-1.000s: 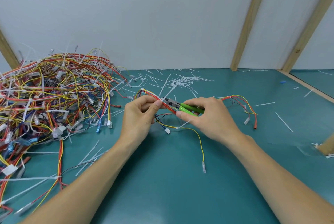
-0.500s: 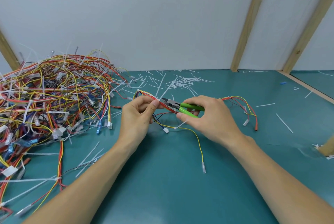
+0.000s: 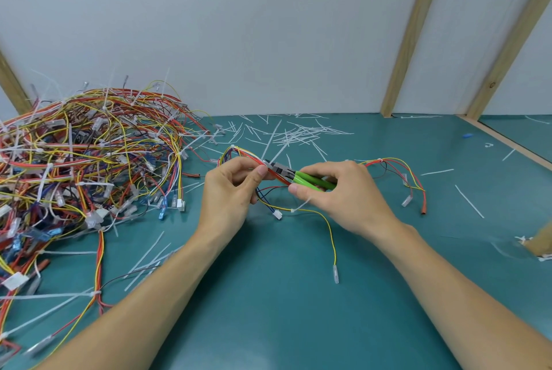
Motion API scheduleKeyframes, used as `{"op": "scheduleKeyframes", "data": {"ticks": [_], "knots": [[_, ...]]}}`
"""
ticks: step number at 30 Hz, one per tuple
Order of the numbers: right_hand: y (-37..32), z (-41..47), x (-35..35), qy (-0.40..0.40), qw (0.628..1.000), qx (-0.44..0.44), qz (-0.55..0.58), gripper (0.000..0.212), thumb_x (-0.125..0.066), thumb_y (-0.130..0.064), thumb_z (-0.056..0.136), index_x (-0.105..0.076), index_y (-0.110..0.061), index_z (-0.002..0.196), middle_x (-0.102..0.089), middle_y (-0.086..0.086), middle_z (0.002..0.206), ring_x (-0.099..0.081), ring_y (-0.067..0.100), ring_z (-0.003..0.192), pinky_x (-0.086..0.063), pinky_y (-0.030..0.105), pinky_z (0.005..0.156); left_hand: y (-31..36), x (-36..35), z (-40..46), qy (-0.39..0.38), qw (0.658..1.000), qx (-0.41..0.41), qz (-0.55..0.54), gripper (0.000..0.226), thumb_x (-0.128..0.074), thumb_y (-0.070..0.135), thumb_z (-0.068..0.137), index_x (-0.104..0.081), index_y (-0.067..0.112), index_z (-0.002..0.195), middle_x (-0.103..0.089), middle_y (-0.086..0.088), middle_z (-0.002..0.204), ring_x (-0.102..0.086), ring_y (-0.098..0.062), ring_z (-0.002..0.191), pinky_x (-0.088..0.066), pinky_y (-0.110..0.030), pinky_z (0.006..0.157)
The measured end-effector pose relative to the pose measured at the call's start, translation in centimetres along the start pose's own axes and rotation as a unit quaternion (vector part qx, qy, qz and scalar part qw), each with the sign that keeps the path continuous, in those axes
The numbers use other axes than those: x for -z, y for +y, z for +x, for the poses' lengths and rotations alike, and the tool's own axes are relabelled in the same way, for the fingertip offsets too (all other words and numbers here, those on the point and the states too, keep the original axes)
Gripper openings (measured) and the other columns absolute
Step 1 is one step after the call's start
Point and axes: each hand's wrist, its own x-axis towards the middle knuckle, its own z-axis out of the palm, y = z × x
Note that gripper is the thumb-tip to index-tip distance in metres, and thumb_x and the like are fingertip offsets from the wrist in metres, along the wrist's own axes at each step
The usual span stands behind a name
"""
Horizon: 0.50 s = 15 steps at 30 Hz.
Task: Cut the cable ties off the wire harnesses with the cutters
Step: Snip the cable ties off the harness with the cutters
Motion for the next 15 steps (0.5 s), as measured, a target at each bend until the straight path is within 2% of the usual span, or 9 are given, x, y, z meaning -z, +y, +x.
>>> {"op": "scheduleKeyframes", "data": {"ticks": [2,6,8,12,14,15], "knots": [[-0.12,-0.06,0.04,-0.004,1.0,-0.002,0.009,0.019,-0.077,-0.057,0.082,-0.079,-0.041,0.089,-0.062,-0.007,0.064,-0.045,0.011,0.059,-0.039,0.032,0.06,0.01,-0.11,-0.13,-0.008,1.0,0.0,0.002,0.009,-0.066,0.015,0.096,-0.07,0.012,0.088,-0.078,-0.003,0.085,-0.05,-0.004,0.048,-0.043,-0.017,0.049],[-0.28,-0.16,0.3,-0.016,1.0,0.004,0.017,0.018,-0.073,-0.059,0.082,-0.078,-0.044,0.088,-0.052,0.002,0.061,-0.035,0.012,0.058,-0.028,0.022,0.067,0.05,-0.12,-0.28,-0.009,1.0,-0.001,0.001,0.01,-0.066,0.013,0.096,-0.07,0.012,0.086,-0.078,-0.003,0.084,-0.051,-0.003,0.048,-0.043,-0.016,0.049],[-0.39,-0.12,0.44,-0.022,1.0,-0.001,0.021,0.016,-0.072,-0.06,0.083,-0.078,-0.046,0.089,-0.051,0.005,0.061,-0.033,0.012,0.058,-0.027,0.022,0.066,0.07,-0.19,-0.32,-0.008,1.0,-0.003,0.005,0.011,-0.066,0.013,0.096,-0.07,0.012,0.086,-0.078,-0.002,0.083,-0.052,-0.003,0.048,-0.043,-0.015,0.049],[-0.5,-0.11,0.42,-0.031,0.999,-0.012,0.008,0.016,-0.074,-0.057,0.084,-0.079,-0.043,0.087,-0.064,-0.003,0.063,-0.044,0.014,0.059,-0.04,0.033,0.059,0.03,-0.22,-0.39,-0.005,1.0,0.0,0.012,0.011,-0.065,0.013,0.097,-0.07,0.011,0.088,-0.078,-0.001,0.082,-0.05,-0.005,0.047,-0.043,-0.015,0.049],[-0.49,-0.16,0.39,-0.034,0.999,-0.013,0.002,0.016,-0.074,-0.057,0.084,-0.079,-0.042,0.086,-0.063,-0.009,0.061,-0.043,0.01,0.057,-0.038,0.031,0.055,0.07,-0.22,-0.43,-0.005,1.0,0.0,0.013,0.011,-0.065,0.012,0.097,-0.07,0.01,0.087,-0.078,-0.001,0.081,-0.051,-0.004,0.048,-0.043,-0.015,0.049],[-0.46,-0.18,0.39,-0.034,0.999,-0.013,0.002,0.016,-0.075,-0.057,0.085,-0.079,-0.042,0.086,-0.061,-0.013,0.058,-0.042,0.008,0.055,-0.034,0.024,0.052,0.12,-0.23,-0.45,-0.005,1.0,-0.001,0.013,0.011,-0.065,0.012,0.097,-0.07,0.01,0.087,-0.078,-0.001,0.081,-0.052,-0.004,0.048,-0.043,-0.015,0.048]]}}
